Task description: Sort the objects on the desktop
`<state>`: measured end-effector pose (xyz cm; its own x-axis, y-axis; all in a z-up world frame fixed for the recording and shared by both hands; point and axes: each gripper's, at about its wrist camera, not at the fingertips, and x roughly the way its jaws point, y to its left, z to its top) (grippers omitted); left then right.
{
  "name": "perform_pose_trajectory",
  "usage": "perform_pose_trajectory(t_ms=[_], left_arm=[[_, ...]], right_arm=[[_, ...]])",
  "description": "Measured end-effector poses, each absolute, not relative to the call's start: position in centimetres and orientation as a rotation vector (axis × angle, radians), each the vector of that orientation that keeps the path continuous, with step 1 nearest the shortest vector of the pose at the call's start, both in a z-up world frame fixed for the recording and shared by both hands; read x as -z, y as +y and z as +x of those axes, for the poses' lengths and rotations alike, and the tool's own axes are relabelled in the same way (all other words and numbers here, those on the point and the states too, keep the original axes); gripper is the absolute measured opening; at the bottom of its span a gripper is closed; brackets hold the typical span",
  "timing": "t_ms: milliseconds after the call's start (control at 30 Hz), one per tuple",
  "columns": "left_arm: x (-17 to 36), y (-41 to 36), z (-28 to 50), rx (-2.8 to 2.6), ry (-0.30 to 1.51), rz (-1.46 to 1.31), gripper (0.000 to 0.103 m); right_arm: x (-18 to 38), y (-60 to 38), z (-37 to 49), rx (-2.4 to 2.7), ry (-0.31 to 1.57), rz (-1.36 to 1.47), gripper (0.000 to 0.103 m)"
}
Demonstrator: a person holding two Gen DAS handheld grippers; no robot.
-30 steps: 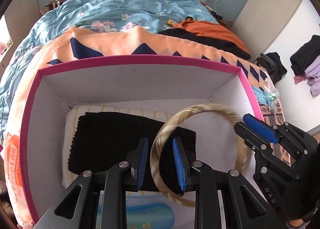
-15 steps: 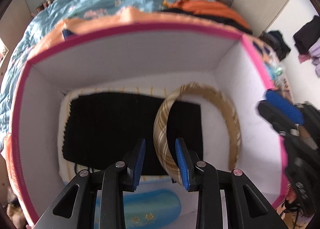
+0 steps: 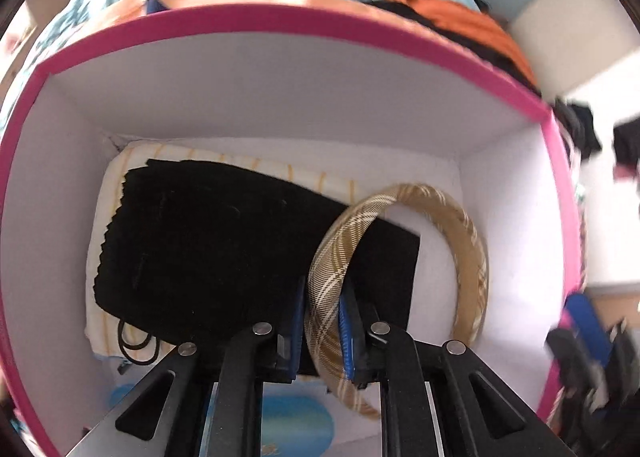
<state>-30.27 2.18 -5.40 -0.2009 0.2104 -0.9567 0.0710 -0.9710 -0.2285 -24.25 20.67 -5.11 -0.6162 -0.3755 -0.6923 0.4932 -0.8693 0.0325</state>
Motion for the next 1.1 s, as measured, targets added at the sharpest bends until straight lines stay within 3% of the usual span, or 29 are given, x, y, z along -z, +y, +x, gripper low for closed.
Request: perform_pose_trajectory(t_ms=[167, 467, 600, 700, 800, 1000, 1100], left_arm=[[4.6, 1.2, -30.1, -2.435, -0.478, -1.868, 0.014], [5.7, 1.4, -31.2, -2.381, -0.443, -1.899, 0.016], [3.8, 1.8, -30.0, -2.424, -0.397, -1.776, 0.032], [1.3, 1.7, -28.3, -2.504, -0.360, -1.629, 0.045], [-1.3, 1.1, -25.8, -2.526, -0.367, -1.467, 0.048], [-5.7, 0.4, -20.6, -2.576, -0.332, -1.152, 0.083], [-5.6, 0.3, -17.2, -2.563, -0.296, -1.045, 0.085]], right_arm=[[4.8, 20.9, -23.3, 2.450, 0.208, 0.961, 0.031], [5.1, 21.3, -22.0, 2.425, 0.190, 0.954, 0.032], [4.7, 21.9, -21.1, 2.419, 0.167, 0.943, 0.035], [4.1, 22.6, -20.2, 2.412, 0.126, 0.920, 0.045], [3.4, 23.4, -19.3, 2.393, 0.080, 0.896, 0.046], [1.9, 25.1, -16.7, 2.364, -0.007, 0.840, 0.051], [1.5, 25.8, -15.1, 2.332, -0.032, 0.820, 0.055]])
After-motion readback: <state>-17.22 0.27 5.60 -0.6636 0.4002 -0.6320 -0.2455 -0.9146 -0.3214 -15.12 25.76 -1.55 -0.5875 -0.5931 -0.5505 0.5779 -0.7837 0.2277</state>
